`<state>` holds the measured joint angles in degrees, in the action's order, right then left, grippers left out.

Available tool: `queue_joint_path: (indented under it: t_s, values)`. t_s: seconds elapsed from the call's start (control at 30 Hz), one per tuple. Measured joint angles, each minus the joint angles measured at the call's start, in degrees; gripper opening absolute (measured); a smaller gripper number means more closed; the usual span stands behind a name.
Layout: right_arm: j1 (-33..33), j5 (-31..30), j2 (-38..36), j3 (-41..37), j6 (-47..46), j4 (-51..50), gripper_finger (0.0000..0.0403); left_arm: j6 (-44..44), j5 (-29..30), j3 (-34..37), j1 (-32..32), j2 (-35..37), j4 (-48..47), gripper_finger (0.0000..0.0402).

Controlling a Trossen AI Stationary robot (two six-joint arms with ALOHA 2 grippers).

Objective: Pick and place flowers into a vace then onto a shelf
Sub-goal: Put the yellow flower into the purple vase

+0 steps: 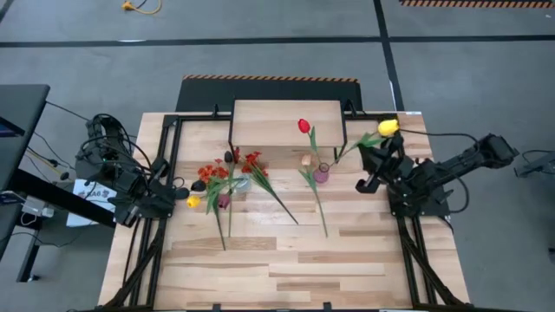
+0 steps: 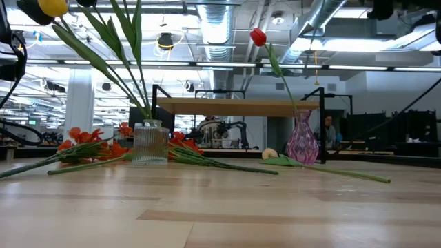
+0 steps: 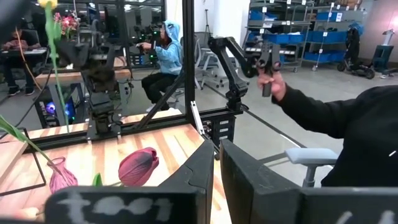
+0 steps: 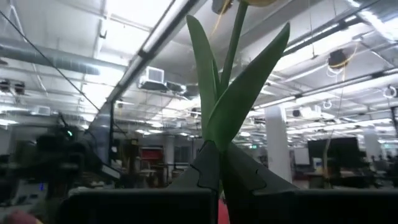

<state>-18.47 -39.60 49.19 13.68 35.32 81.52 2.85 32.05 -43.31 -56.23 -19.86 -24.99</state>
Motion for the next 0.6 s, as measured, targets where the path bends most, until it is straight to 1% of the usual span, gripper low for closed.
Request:
queue_joint_path:
  t_s: [0.23,0.37,0.6]
  values:
    - [5.53,-0.75,2.25,-1.06,-3.87,-0.29,0.0,0.0,0.02,0.0,0.0,0.0,0.02,0.0016]
    - [7.29,-0.8,4.72,-1.06,-5.42,-0.25,0.0,0.17,0.04,0.0,0.0,0.0,0.0,0.0016]
    - [9.78,-0.93,8.53,-1.06,-8.42,-0.07,0.0,3.4,0.02,0.0,0.0,0.0,-0.02,0.0016]
